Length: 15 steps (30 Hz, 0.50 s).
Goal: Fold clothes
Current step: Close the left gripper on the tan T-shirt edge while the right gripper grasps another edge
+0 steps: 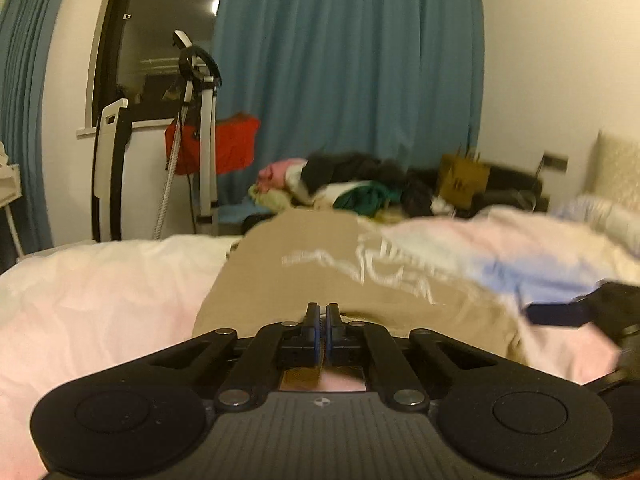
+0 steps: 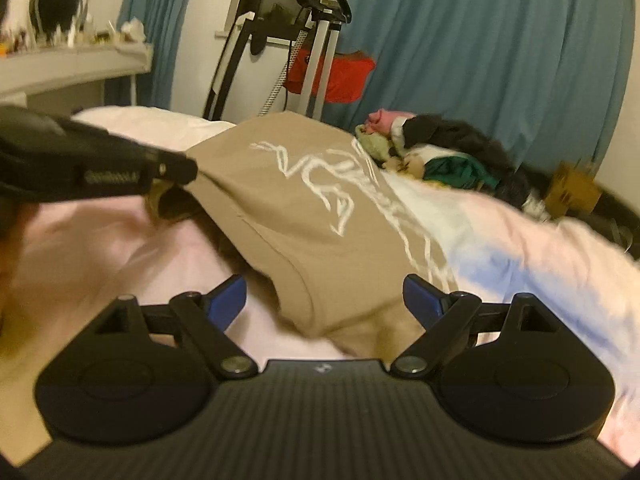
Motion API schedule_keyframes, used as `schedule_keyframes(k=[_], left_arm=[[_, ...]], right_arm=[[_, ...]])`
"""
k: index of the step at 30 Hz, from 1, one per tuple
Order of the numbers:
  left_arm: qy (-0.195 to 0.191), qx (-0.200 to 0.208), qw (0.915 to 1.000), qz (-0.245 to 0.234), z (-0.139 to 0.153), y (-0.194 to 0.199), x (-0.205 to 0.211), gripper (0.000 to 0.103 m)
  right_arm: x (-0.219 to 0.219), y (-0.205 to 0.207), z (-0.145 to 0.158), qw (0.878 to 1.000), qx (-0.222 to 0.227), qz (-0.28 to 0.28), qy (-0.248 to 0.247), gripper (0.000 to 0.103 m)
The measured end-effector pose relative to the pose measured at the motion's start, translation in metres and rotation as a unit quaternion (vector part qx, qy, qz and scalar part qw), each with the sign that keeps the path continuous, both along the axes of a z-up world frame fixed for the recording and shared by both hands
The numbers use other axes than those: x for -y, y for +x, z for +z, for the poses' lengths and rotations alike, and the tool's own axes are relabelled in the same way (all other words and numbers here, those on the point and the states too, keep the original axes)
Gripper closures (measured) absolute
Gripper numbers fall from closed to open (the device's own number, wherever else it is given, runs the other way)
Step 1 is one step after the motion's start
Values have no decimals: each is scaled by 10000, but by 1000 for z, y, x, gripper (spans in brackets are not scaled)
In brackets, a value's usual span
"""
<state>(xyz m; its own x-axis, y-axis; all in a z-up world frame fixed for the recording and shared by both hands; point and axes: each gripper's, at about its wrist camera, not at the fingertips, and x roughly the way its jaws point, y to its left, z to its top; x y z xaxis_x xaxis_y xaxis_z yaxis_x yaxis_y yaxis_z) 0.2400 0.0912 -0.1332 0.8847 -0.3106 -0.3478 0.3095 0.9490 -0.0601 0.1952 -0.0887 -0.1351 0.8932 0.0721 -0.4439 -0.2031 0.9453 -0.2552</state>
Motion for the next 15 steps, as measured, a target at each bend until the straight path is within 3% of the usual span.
schedule_keyframes(k=[4,7,9,10,12,13,14,15], left_arm=[[-482,3,9988,78,23,-3,-18,101],[-774,15,9970,83,37,-17,-28,101],[-752,106,9971,63,43,-31,-25,101],[-690,158,9975,71,45,-39,-21,101],[-570,253,9980,97,53,-56,-8,101],[-509,330,9981,113,58,-65,-2,101],[-470,421,9979,132,64,-75,3,101],[-443,520,9976,151,69,-86,7,101]], right_arm=[[-21,32,-3,9974,-198,-601,-334,16],[-2,39,0,9900,-29,-1359,368,16],[12,32,5,9819,194,-1663,881,20],[13,26,11,9824,281,-1582,951,27],[15,13,22,9828,456,-1419,1089,59],[17,7,28,9827,524,-1321,1183,69],[23,-1,35,9824,529,-1169,1359,89],[28,-8,42,9815,533,-1017,1534,91]])
